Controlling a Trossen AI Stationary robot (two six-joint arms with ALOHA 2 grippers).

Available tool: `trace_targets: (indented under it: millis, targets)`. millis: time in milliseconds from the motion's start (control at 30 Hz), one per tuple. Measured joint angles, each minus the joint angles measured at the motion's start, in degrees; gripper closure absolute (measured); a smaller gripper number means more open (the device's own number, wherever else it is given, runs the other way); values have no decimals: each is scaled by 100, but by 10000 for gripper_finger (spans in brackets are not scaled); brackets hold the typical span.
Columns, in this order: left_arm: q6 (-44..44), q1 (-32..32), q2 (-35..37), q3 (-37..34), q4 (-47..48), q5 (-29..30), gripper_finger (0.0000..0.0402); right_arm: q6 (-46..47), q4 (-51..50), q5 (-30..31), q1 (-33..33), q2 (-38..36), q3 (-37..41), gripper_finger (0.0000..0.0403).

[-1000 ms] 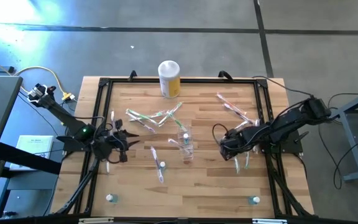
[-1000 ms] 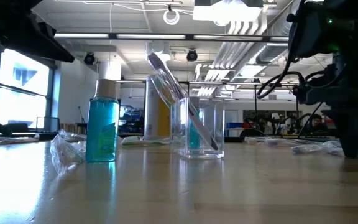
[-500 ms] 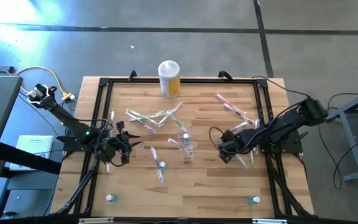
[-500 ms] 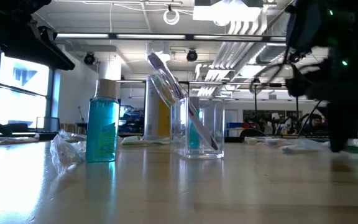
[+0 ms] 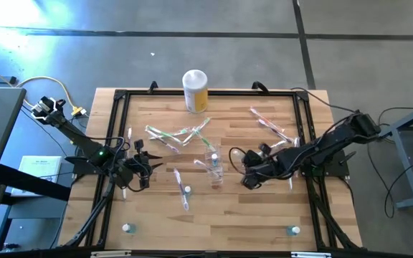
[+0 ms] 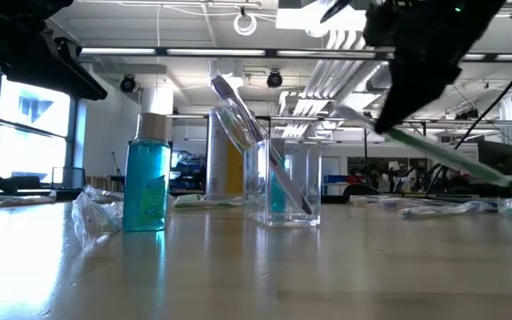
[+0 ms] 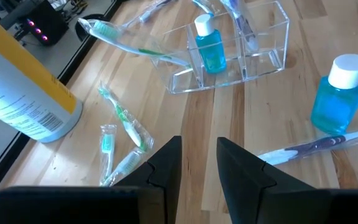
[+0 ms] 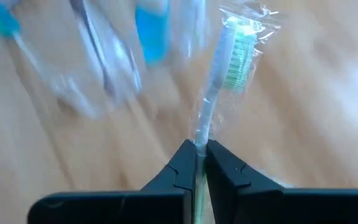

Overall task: Pick & Place toothbrushing station
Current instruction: Put the green toothbrush into the transparent organizer

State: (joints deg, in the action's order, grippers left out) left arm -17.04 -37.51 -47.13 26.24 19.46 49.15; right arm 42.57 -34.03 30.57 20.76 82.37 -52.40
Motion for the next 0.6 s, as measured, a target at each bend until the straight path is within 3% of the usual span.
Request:
trace_targets:
  millis: [267,367,467,600]
  targets:
    - [-77,0,0,0,0,-4,307,-1832,1540,1538,23,-7,-35,393]
    - [-237,2,0,0,1,-34,307,-2756,2316,1853,-6,-9,-37,393]
    - [-291,1,0,0,1,-47,307,-3653,3174,1744,-121,-10,-37,393]
    - [-293,0,0,0,1,-66,307,-4756,4505,720,-475,-17,72,393]
